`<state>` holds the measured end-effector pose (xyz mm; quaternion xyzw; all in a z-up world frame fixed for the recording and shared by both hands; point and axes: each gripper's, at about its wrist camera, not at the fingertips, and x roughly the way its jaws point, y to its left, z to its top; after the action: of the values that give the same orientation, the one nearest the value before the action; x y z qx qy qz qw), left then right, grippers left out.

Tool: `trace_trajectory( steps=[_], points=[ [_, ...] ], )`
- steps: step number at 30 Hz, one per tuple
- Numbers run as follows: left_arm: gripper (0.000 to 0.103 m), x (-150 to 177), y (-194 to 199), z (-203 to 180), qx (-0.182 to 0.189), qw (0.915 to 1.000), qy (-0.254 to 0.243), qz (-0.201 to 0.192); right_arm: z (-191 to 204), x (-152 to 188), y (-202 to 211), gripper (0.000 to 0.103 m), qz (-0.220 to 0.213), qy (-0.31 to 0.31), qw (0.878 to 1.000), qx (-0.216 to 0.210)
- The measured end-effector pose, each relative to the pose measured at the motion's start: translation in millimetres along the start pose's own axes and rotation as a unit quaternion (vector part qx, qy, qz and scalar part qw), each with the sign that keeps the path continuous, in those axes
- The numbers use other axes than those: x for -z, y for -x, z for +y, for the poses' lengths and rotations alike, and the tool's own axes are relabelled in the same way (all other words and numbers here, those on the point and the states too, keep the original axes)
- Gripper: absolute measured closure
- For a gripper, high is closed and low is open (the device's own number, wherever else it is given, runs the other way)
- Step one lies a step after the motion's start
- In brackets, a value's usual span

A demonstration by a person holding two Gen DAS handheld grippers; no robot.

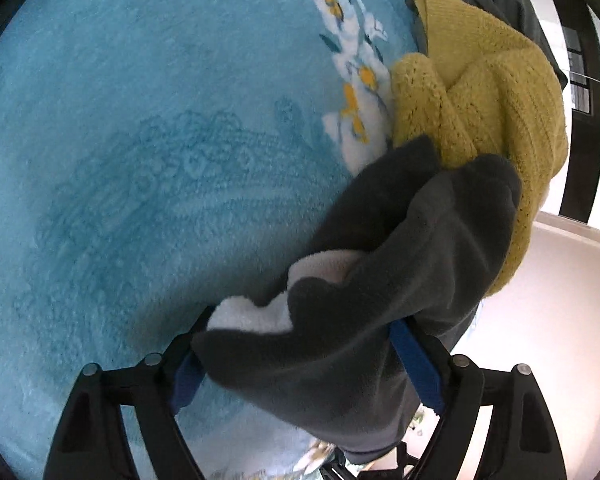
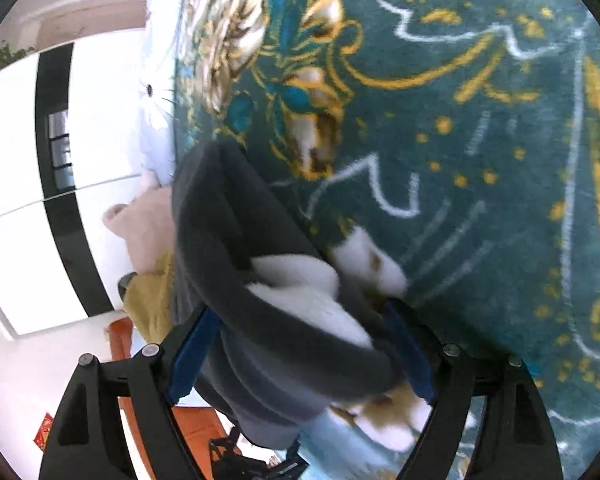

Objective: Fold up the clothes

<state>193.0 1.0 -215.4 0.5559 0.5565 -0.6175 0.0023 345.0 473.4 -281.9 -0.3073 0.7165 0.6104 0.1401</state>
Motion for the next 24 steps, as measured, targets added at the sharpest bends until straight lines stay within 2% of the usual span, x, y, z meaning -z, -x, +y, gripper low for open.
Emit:
trace_trajectory(
  steps=[4, 6, 7, 9, 10, 12, 16, 21, 24],
  points=[
    [0.016, -1.8, 0.3, -13.7, 0.002, 0.9998, -0.02, -0.008, 10.2, 2.0, 0.4, 0.019, 0.006, 0.021, 1.0, 0.001],
    [0.021, -3.1, 1.1, -21.9, 0.004, 0.9995, -0.029, -0.008, 14.4, 2.7, 2.9, 0.028, 0.014, 0.027, 1.0, 0.003],
    [0.026, -3.7, 1.6, -24.1, 0.007, 0.9997, -0.025, -0.005, 13.8, 2.7, 3.3, 0.032, 0.013, 0.017, 1.0, 0.008],
    [0.035, -2.8, 4.1, -27.9, -0.003, 0.9999, -0.015, 0.002, 12.5, 2.8, 4.2, 0.052, 0.011, -0.001, 1.0, 0.017],
    [0.046, -2.0, 5.7, -30.0, -0.013, 0.9998, -0.012, 0.005, 12.0, 3.0, 4.8, 0.055, 0.01, -0.01, 1.0, 0.022],
    [0.061, -2.1, 13.1, -41.1, -0.042, 0.9989, -0.016, 0.01, 17.3, 5.8, 7.9, 0.063, 0.007, -0.017, 0.999, 0.03],
    [0.076, 0.9, 31.6, -81.3, -0.081, 0.9958, -0.039, 0.016, 54.7, 8.3, 12.2, 0.07, 0.0, 0.0, 0.998, 0.055],
    [0.078, 10.9, 73.0, -141.7, -0.094, 0.9908, -0.096, 0.017, 118.5, 20.0, 37.6, 0.073, 0.002, 0.037, 0.997, 0.063],
    [0.078, 8.2, 103.4, -164.5, -0.098, 0.9877, -0.12, 0.024, 141.6, 35.7, 56.2, 0.073, 0.005, 0.046, 0.997, 0.069]
  ],
)
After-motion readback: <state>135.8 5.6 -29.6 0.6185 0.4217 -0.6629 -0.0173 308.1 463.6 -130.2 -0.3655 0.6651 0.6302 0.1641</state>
